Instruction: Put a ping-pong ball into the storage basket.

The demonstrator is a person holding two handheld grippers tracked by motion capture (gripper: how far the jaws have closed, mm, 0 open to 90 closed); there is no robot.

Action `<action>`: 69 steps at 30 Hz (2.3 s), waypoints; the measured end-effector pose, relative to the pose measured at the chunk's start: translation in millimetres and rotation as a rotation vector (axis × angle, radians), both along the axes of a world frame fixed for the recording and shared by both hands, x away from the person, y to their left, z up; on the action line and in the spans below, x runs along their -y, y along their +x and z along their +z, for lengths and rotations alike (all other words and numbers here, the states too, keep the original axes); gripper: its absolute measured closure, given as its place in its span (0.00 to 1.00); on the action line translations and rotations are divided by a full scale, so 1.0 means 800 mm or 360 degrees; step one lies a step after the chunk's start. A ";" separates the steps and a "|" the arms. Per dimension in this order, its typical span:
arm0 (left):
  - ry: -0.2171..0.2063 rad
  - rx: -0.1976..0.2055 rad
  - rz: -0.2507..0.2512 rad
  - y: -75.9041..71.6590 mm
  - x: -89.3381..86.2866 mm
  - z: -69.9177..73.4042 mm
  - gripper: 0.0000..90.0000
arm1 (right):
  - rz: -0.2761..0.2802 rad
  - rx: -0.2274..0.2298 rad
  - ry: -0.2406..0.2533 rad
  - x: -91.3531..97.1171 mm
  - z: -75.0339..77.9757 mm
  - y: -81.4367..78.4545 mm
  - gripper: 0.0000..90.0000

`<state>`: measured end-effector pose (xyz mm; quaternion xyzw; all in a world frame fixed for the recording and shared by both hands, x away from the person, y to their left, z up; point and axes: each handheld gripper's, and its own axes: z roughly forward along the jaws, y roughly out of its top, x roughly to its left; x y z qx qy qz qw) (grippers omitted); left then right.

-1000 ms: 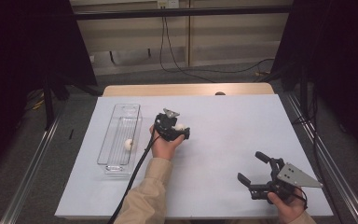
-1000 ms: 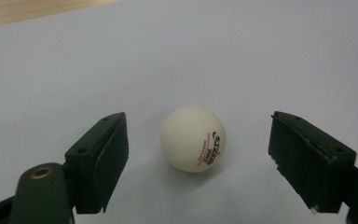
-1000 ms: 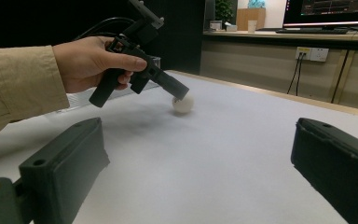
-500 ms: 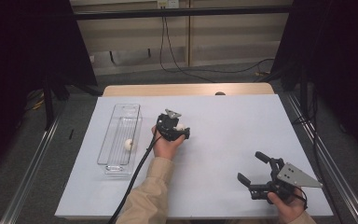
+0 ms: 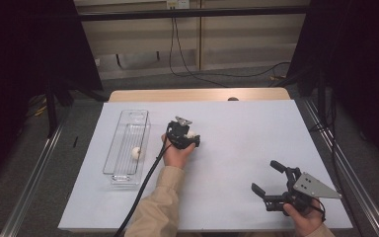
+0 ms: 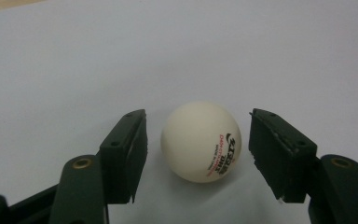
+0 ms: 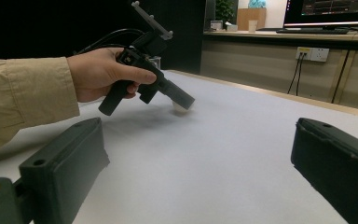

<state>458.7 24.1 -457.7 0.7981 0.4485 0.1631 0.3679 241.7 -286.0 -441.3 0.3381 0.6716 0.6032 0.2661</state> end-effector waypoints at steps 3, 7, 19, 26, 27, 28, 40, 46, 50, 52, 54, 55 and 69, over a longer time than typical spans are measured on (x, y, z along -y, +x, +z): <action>-0.0009 0.0000 0.0000 0.001 0.000 -0.001 0.44 | -0.0001 -0.0001 -0.0001 0.000 0.000 0.000 0.03; -0.0014 0.0004 0.0011 0.002 0.001 -0.003 0.46 | 0.0000 0.0001 0.0000 0.000 0.000 0.000 0.03; -0.0011 0.0006 -0.0013 0.002 0.003 -0.006 0.53 | -0.0003 -0.0004 0.0002 0.000 0.000 0.000 0.03; -0.0010 -0.0003 -0.0015 0.002 0.003 -0.006 0.56 | -0.0002 0.0000 0.0001 0.000 0.000 0.000 0.03; -0.0011 -0.0004 -0.0013 0.002 0.003 -0.006 0.56 | -0.0003 -0.0001 0.0000 0.000 0.000 0.000 0.03; -0.0014 -0.0005 -0.0012 0.002 0.003 -0.006 0.56 | -0.0002 -0.0003 0.0002 0.000 0.000 0.000 0.03; -0.0018 -0.0010 -0.0007 0.002 0.004 -0.006 0.57 | -0.0003 -0.0002 0.0001 0.000 0.000 0.000 0.03; -0.0015 -0.0015 0.0001 0.002 0.003 -0.005 0.57 | -0.0004 -0.0001 0.0001 0.001 0.000 0.000 0.03; -0.0034 -0.0034 0.0008 0.002 0.001 -0.003 0.57 | -0.0005 -0.0002 0.0005 0.001 0.000 0.000 0.03; -0.0038 -0.0038 -0.0004 0.001 0.001 -0.002 0.57 | -0.0004 -0.0002 0.0005 0.000 0.000 0.000 0.03; -0.0038 -0.0046 -0.0007 0.001 0.000 -0.001 0.57 | -0.0001 0.0000 0.0002 0.000 0.000 0.000 0.03; -0.0032 -0.0043 -0.0005 0.001 0.000 0.000 0.57 | -0.0001 0.0001 0.0002 0.000 0.000 0.000 0.03; -0.0047 -0.0078 -0.0018 -0.003 -0.005 0.010 0.57 | -0.0007 0.0000 0.0005 0.001 0.000 0.000 0.03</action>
